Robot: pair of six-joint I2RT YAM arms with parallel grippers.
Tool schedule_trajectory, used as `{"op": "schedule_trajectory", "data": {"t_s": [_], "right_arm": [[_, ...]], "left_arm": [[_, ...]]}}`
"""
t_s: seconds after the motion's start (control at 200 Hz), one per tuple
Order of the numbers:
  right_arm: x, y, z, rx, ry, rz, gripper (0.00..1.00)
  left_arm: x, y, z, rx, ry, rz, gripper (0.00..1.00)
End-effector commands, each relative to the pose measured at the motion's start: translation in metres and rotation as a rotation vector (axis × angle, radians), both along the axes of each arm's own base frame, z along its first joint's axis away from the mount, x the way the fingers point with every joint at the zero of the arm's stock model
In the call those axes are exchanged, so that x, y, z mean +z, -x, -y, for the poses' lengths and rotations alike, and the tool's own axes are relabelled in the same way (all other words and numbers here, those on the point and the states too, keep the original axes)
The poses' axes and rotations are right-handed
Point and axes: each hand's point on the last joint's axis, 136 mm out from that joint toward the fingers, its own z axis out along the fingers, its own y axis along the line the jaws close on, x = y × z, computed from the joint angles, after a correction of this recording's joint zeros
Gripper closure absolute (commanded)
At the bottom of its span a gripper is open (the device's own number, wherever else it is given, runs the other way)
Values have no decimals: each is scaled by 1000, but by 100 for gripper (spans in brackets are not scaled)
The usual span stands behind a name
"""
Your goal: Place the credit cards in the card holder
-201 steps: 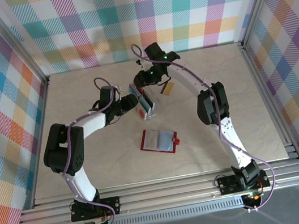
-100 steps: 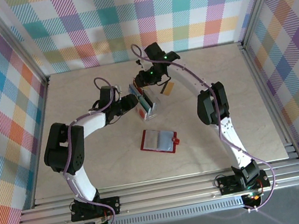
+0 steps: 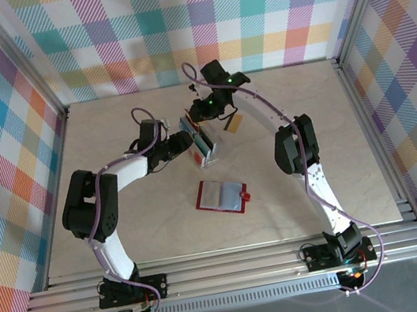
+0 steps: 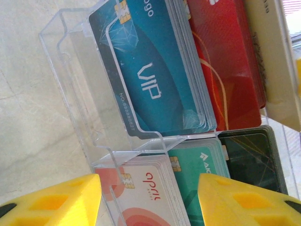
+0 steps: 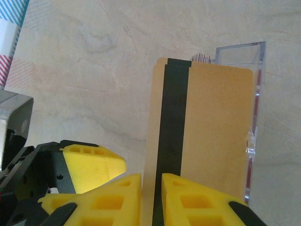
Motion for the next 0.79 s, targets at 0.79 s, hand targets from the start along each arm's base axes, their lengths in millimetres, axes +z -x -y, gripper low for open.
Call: {"op": "schedule_trajectory", "data": {"t_s": [0.79], "right_arm": [[31,-4,18,-70,8,59,100]], "left_arm": [[16,-12,-1,7,26,13,43]]}}
